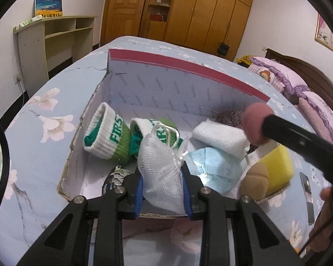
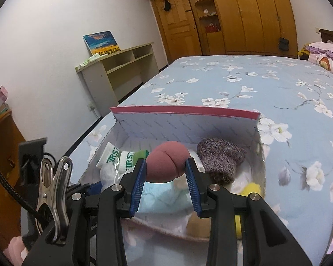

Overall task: Organize soft objects
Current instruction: 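Carry the mesh bag and pink sponge over the pink box with both tools, then lower mesh bag and pink sponge into the box and open both tools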

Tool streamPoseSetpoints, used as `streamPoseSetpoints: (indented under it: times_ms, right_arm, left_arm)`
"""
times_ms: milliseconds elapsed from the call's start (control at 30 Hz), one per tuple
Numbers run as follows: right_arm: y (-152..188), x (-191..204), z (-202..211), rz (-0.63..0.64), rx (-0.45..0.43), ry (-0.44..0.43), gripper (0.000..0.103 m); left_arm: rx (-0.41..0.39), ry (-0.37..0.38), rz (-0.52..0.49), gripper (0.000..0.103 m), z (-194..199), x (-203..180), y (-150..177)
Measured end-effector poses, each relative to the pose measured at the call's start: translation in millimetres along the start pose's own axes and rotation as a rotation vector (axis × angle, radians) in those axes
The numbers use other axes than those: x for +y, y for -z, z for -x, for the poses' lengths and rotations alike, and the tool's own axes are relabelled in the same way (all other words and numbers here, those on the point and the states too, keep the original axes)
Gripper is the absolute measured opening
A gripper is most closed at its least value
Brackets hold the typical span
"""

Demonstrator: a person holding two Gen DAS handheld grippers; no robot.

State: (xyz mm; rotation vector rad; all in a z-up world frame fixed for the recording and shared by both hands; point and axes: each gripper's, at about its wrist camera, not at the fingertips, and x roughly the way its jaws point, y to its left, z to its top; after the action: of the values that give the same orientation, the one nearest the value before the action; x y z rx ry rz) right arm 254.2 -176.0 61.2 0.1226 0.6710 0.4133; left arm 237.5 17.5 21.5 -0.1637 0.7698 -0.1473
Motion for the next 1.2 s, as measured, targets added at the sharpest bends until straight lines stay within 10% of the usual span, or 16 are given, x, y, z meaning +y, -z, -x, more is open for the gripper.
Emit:
streamPoseSetpoints:
  times_ms: [1200]
  right_arm:
    - [-14,-3,-105,-0.024,0.154,-0.009,0.038]
  left_arm:
    - [-0.023,0.032,-0.026,0.043,3,-2,8]
